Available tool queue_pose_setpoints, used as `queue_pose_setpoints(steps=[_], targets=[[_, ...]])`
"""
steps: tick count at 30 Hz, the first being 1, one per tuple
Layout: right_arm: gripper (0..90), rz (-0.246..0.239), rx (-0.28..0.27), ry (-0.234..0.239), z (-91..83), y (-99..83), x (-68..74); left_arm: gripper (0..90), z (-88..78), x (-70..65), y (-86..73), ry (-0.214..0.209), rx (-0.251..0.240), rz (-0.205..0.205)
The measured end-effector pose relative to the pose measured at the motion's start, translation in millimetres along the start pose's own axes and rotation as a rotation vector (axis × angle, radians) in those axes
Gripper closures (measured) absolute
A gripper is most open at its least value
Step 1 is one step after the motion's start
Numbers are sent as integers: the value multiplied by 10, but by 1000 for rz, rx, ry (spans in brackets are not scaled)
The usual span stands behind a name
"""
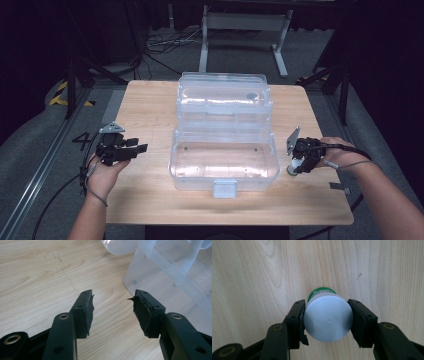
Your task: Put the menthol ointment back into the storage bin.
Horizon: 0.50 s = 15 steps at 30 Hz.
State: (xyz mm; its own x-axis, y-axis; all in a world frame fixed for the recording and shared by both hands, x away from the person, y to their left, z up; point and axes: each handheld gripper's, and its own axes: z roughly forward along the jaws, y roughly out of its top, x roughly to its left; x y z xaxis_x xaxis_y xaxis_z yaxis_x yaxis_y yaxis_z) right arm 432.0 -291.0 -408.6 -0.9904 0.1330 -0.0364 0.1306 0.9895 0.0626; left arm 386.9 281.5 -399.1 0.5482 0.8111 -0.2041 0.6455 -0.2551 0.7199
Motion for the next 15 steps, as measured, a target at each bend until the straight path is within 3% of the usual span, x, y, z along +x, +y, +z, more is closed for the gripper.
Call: queue_pose_setpoints(steps=[8,15], targets=[[502,18,-21,-11,-215,2,21,504,-2,-1,1,-1,-2,-1],[501,-10,-27,-28,-416,63,65,505,-9,-5,2,-1,-3,-2]])
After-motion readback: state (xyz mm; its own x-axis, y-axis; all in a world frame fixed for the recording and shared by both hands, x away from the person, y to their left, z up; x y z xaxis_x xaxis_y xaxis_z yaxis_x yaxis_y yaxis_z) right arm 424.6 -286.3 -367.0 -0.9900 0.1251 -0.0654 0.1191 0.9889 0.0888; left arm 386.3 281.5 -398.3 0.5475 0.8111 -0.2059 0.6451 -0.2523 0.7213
